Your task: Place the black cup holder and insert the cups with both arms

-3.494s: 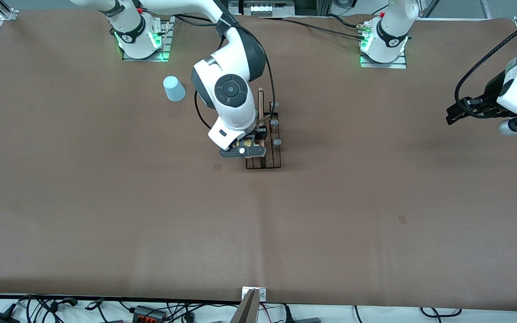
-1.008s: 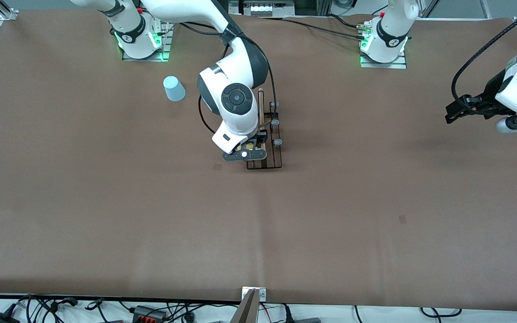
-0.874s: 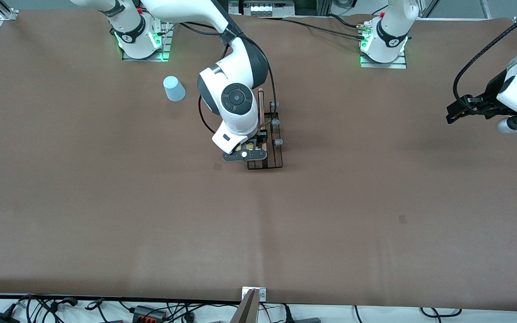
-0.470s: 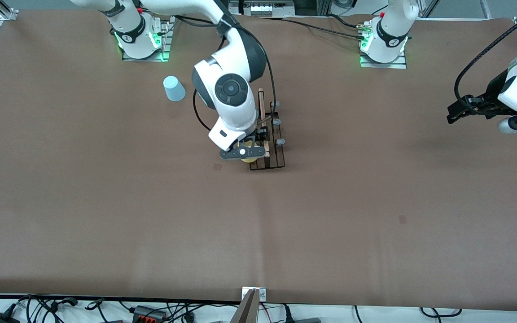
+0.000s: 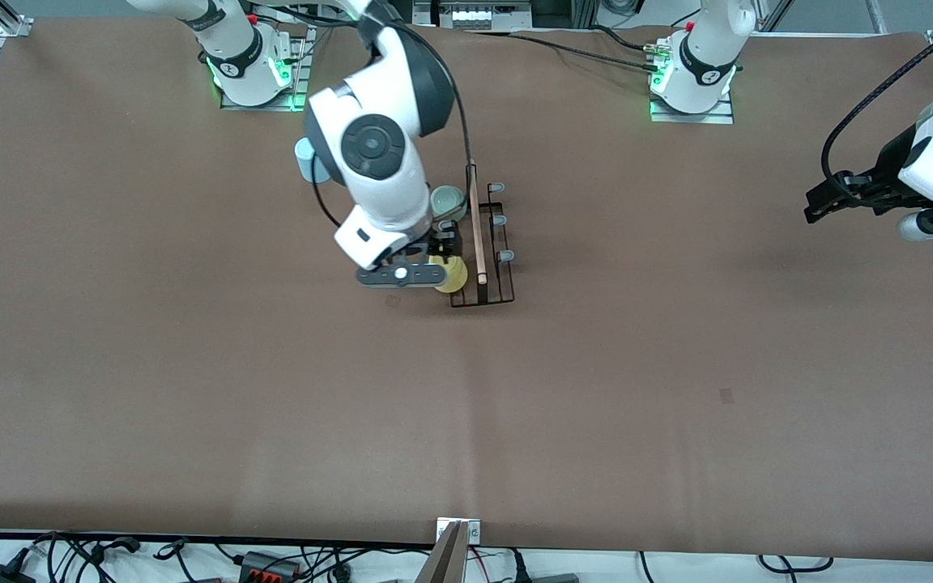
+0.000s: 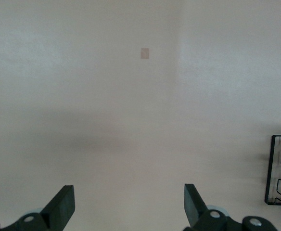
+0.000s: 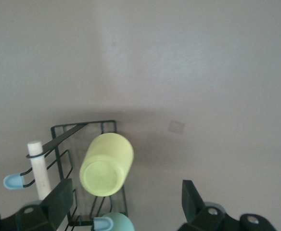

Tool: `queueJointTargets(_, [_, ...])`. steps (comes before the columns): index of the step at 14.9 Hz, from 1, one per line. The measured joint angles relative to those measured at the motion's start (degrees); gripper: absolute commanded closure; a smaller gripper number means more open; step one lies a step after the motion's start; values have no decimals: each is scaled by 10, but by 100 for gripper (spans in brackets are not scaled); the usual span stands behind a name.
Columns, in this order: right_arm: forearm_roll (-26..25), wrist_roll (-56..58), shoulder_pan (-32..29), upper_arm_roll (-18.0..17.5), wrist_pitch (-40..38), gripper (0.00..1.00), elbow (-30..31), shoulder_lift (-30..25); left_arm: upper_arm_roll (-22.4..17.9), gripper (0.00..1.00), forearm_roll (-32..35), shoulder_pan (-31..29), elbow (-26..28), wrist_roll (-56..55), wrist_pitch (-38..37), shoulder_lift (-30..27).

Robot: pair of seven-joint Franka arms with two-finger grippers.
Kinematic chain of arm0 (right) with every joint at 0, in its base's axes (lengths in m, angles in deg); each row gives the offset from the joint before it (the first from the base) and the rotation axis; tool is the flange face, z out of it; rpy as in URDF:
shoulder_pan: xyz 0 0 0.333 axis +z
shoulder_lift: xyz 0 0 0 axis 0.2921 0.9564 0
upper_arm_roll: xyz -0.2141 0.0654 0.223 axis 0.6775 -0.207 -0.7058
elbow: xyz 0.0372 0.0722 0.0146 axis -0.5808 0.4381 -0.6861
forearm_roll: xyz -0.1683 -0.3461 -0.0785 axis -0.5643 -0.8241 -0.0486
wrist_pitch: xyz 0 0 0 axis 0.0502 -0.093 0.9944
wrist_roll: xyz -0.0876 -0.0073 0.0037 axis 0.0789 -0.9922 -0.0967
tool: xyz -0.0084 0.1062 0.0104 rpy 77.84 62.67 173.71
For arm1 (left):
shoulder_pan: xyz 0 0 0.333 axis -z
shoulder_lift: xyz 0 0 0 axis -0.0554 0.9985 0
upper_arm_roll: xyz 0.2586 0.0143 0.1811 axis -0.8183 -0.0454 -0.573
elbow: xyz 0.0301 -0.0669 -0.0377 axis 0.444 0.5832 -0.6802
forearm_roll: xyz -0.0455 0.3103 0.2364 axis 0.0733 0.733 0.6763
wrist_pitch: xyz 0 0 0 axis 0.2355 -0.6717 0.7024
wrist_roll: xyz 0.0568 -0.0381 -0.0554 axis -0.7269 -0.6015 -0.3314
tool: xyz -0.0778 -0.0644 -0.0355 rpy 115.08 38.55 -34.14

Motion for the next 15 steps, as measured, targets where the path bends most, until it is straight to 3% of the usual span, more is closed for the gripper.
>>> queueJointTargets(7, [-9,28,-3,95,-56,0,0,-51,0,0,0,0,0,0,0,0])
queueJointTargets(15, [-9,122,-15,177,-66,0,1,-60,0,0,0,0,0,0,0,0])
